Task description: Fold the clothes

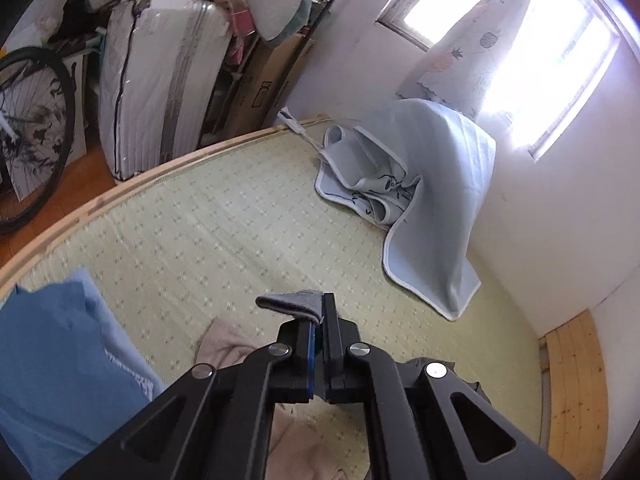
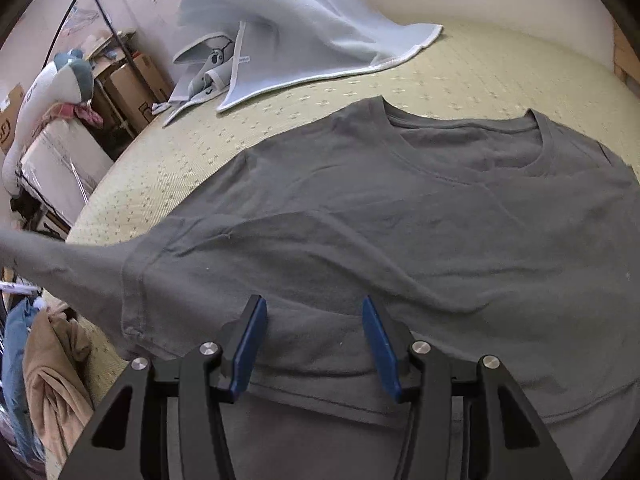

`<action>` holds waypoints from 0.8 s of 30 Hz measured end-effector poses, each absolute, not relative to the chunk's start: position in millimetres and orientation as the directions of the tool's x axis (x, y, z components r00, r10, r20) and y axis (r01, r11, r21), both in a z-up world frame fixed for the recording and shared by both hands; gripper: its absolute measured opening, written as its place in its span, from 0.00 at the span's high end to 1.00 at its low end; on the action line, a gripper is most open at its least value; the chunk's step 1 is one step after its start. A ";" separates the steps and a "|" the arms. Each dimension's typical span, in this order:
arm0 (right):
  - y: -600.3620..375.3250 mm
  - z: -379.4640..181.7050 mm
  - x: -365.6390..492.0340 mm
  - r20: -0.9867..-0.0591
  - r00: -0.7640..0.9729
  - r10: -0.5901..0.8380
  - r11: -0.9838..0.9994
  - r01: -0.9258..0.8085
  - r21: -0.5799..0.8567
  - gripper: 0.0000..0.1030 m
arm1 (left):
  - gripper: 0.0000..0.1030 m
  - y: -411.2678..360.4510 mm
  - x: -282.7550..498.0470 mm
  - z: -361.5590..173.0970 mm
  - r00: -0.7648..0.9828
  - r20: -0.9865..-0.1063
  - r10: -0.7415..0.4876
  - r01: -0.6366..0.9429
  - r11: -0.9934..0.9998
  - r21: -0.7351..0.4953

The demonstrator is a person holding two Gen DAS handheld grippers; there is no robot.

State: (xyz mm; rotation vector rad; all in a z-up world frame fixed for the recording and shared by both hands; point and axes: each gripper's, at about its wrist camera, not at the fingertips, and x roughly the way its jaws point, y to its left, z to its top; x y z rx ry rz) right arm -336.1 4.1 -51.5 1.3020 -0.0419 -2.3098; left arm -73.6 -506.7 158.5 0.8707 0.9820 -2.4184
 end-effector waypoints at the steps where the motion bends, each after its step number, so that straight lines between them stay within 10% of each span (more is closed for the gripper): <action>1: 3.0 -51.3 -336.8 -0.801 -0.428 -0.419 -0.884 0.395 0.251 0.48 | 0.99 -505.8 -76.2 160.6 -0.734 -0.670 -0.114 0.550 -0.678 -0.487; 12: -22.4 -27.1 -311.7 -0.648 -0.362 -0.670 -0.727 0.496 0.474 0.48 | 0.99 -436.9 -95.7 196.1 -0.758 -0.652 0.016 0.394 -0.785 -0.477; 16: -53.9 -49.6 -310.3 -0.799 -0.296 -0.524 -0.790 0.520 0.325 0.55 | 0.99 -395.9 -101.8 224.2 -0.770 -0.635 0.069 0.307 -0.831 -0.463; 24: -27.7 13.7 -249.8 -0.595 -0.470 -0.652 -0.712 0.651 0.265 0.46 | 0.99 -282.5 -124.8 281.3 -0.756 -0.618 0.216 0.091 -0.900 -0.427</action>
